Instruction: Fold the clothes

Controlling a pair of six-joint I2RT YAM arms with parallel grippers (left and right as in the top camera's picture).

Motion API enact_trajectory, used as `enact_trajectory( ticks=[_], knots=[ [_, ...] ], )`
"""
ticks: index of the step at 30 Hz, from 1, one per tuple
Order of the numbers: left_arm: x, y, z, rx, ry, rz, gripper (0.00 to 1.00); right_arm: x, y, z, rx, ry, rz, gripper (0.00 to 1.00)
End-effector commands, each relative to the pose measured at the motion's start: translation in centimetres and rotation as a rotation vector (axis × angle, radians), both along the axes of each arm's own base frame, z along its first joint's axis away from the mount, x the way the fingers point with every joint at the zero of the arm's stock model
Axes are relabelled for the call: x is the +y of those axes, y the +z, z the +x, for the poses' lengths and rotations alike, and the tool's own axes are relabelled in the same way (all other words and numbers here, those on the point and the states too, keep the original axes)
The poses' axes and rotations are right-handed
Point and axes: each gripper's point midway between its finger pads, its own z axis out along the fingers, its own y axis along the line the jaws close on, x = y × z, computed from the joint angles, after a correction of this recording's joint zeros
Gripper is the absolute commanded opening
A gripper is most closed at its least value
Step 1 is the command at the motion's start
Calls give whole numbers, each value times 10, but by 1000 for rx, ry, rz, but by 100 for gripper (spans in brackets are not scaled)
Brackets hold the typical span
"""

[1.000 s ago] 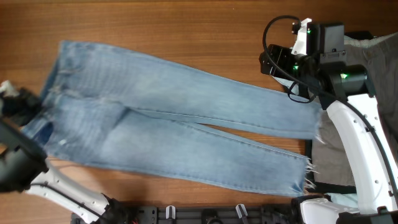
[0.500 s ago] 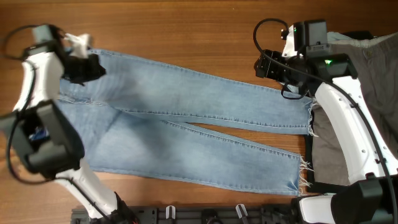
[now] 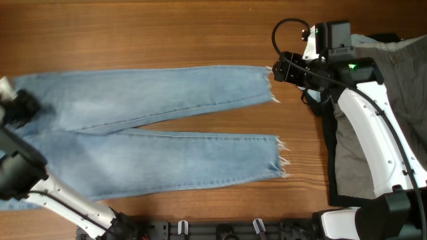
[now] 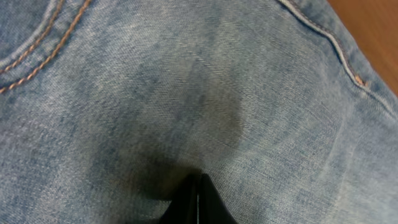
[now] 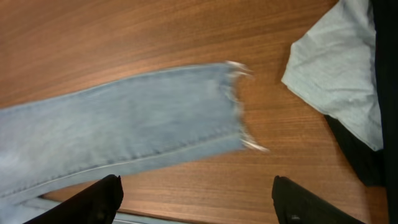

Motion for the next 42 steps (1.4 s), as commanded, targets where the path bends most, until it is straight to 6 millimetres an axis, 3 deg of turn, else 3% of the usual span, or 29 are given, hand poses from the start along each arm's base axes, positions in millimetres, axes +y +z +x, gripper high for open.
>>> enact_trajectory(
  ticks=[1, 4, 6, 9, 10, 11, 12, 16, 18, 20, 21, 24, 26, 29, 31, 34, 39, 40, 41, 42],
  knots=[
    [-9, 11, -2, -88, 18, -121, 5, 3, -21, 7, 46, 0, 11, 73],
    [-32, 43, 12, -114, -45, -103, 11, 7, -61, 7, 159, 10, 14, 70],
    [-55, 66, 24, -127, -103, -86, 15, 16, -88, 9, 224, 35, 49, 59],
    [-84, 107, 35, -168, -168, -49, 21, 37, -129, 22, 269, 82, 118, 31],
    [-92, 127, 36, -189, -184, -30, 24, 46, -141, 28, 261, 112, 135, 31],
    [-101, 151, 33, -214, -199, -8, 26, 54, -153, 38, 223, 167, 125, 73],
    [-111, 173, 29, -236, -212, 12, 28, 54, -163, 44, 206, 181, 99, 85],
    [-151, 245, 5, -312, -263, 76, 35, 41, -196, 66, 155, 156, 12, 87],
    [-167, 269, -8, -340, -278, 99, 40, 46, -205, 73, 126, 190, 18, 78],
    [-172, 286, -20, -357, -272, 131, 42, 50, -209, 73, 125, 207, 35, 52],
    [-175, 293, -25, -366, -273, 139, 43, 53, -211, 71, 130, 226, 49, 44],
    [-180, 298, -32, -367, -273, 140, 43, 59, -213, 70, 129, 255, 74, 27],
    [-183, 294, -36, -347, -271, 121, 43, 64, -208, 76, 74, 310, 77, 6],
    [-185, 290, -39, -328, -270, 106, 43, 77, -197, 84, 5, 372, 135, 4],
    [-186, 290, -40, -326, -270, 103, 43, 73, -186, 110, -112, 350, 94, 4],
    [-186, 290, -40, -325, -270, 102, 43, 23, -149, 173, -343, 140, -28, 4],
    [-186, 289, -40, -323, -270, 100, 44, -56, -92, 220, -483, -33, -14, 4],
    [-186, 290, -40, -324, -270, 101, 45, -66, -86, 223, -496, -42, -12, 8],
    [-186, 290, -40, -323, -270, 101, 46, -68, -83, 223, -501, -27, 11, 29],
    [-186, 290, -40, -323, -270, 101, 47, -64, -79, 220, -503, 4, 49, 68]
  ],
)
